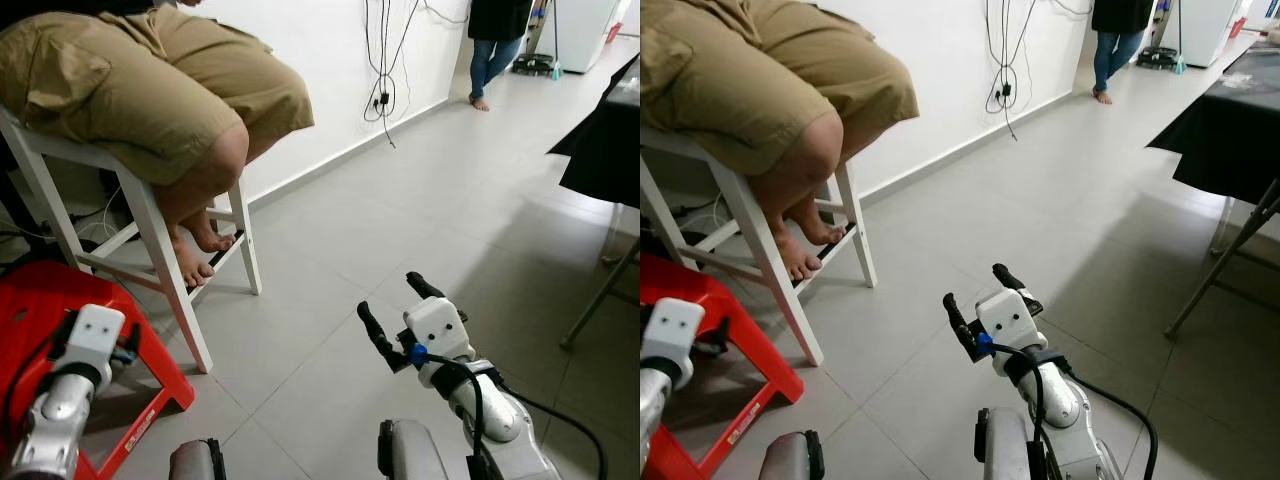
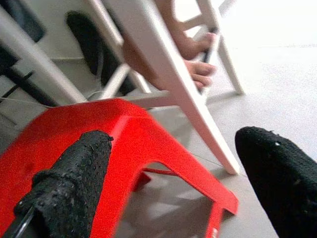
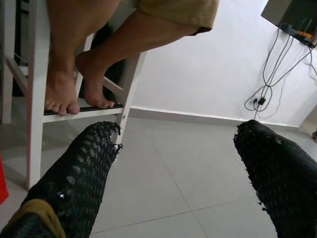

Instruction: Building children table

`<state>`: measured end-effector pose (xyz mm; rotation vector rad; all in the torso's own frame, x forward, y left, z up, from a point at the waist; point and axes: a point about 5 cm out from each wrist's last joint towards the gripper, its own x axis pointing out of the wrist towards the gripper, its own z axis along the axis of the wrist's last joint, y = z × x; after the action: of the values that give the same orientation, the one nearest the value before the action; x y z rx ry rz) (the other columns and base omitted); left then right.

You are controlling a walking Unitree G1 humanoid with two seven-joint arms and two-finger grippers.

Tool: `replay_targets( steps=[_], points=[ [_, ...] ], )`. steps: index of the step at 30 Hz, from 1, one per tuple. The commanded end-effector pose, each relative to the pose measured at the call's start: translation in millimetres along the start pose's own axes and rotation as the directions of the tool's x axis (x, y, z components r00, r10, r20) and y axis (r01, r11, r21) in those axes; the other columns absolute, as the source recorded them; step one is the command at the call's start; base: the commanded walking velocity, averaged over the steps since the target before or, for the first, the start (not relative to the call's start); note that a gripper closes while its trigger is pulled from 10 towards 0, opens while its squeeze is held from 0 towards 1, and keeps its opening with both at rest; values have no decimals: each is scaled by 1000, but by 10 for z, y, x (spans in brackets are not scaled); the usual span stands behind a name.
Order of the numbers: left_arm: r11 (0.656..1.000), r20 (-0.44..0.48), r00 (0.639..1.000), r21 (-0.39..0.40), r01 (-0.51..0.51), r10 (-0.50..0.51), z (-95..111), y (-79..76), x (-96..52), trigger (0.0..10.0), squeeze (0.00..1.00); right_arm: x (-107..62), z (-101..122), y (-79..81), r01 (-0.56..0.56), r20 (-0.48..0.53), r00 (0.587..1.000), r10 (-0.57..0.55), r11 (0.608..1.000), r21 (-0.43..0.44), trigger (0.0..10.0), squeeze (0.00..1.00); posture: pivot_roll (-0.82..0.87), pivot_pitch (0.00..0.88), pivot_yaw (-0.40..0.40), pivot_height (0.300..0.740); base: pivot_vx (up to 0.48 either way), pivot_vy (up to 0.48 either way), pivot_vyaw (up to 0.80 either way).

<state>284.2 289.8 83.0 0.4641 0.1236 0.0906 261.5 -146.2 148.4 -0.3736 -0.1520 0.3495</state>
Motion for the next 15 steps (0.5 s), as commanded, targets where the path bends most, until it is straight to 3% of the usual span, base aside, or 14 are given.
replay_targets(
  steps=[1, 4, 6, 7, 10, 15],
  points=[
    [997, 23, 998, 31, 64, -64, 4, -105, -28, 10000, 0, 9, -12, 35, -15, 2, 1000, 16, 1000, -2, 10000, 0, 0, 0, -14, 437, 0, 0, 0],
    [993, 31, 994, 57, 106, -108, -12, -171, -58, 10000, 0, 9, -9, 35, -17, 5, 1000, 17, 1000, -3, 10000, 0, -1, 0, -13, 432, 0, 0, 0],
    [970, 38, 972, 86, 228, -232, -55, -326, -135, 10000, 0, 11, -5, 37, -21, 9, 1000, 21, 1000, -6, 10000, 0, 2, 0, -11, 422, 0, 0, 0],
    [970, 38, 972, 86, 228, -232, -55, -326, -135, 10000, 0, 11, -5, 37, -21, 9, 1000, 21, 1000, -6, 10000, 0, 2, 0, -11, 422, 0, 0, 0],
    [909, 82, 906, 89, 408, -415, -35, -525, -258, 10000, 0, 33, 10, 76, -33, 21, 999, 33, 999, 0, 10000, 0, 2, 0, -11, 407, 0, 0, 0],
    [888, 119, 881, 111, 447, -459, 39, -578, -284, 10000, 0, 40, 13, 90, -40, 26, 999, 40, 999, -1, 10000, 0, 9, 0, -12, 397, 0, 0, 0]
  ],
)
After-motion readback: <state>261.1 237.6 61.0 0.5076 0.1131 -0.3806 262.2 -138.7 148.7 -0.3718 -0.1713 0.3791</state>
